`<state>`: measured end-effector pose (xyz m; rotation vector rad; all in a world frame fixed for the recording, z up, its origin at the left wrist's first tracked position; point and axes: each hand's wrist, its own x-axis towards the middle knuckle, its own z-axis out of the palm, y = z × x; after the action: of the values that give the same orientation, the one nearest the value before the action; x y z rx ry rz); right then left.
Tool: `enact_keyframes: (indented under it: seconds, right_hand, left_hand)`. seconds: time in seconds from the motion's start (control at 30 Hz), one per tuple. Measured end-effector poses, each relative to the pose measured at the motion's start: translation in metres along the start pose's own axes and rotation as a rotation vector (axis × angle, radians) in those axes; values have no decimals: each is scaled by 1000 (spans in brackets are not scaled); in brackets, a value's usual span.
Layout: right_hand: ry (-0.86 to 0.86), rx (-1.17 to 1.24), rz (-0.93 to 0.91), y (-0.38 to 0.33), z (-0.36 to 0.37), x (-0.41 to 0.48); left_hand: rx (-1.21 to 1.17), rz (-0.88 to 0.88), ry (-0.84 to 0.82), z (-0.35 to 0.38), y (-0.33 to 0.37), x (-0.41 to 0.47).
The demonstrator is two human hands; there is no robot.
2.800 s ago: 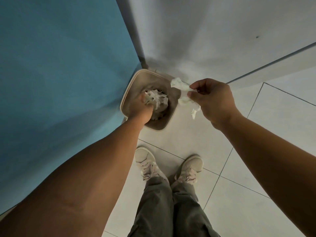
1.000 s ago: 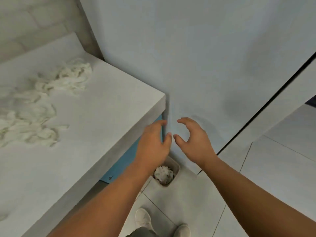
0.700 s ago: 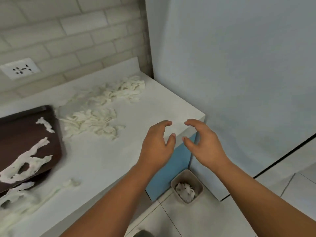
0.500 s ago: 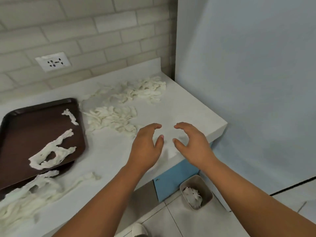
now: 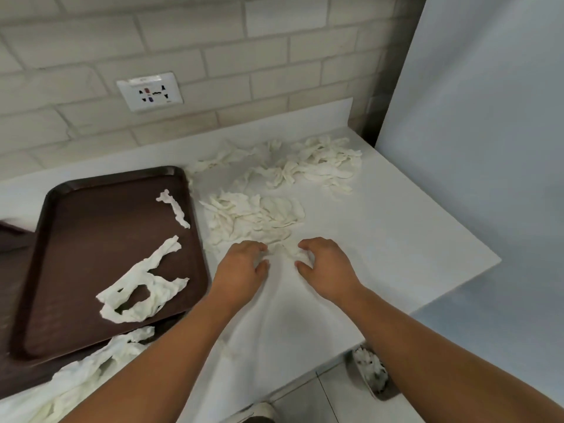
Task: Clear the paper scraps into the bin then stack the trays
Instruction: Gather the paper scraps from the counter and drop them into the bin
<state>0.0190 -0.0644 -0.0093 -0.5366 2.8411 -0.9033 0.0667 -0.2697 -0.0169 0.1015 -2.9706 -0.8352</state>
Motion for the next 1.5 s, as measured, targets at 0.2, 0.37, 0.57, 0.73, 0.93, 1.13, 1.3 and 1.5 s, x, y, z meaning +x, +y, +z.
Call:
enact_keyframes:
  seconds: [0.2, 0.37, 0.57, 0.73, 0.93, 1.13, 1.3, 1.5]
  right_hand:
    - [114, -93, -23, 4, 23, 14]
    - [207, -20, -58, 6, 29, 16]
    - [295, 115, -22, -2, 27, 13]
    - [104, 958, 256, -39, 3, 16]
    - [-40, 1135, 457, -43, -12, 15]
    - [238, 657, 465, -6, -19, -1]
    - [241, 641, 503, 11, -28, -12]
    - [228, 640, 536, 23, -33, -31]
  left_hand:
    - [65, 116, -9, 14, -8, 24]
    - [-16, 140, -21, 12, -9, 33]
    - [-480, 25, 17, -22, 10, 33]
    - [-724, 42, 54, -41, 37, 30]
    - [-307, 296, 78, -5, 58, 19]
    - [-237, 376, 85, 14, 47, 33]
    - [240, 297, -26, 8, 35, 72]
    - [482, 501, -81, 26, 31, 90]
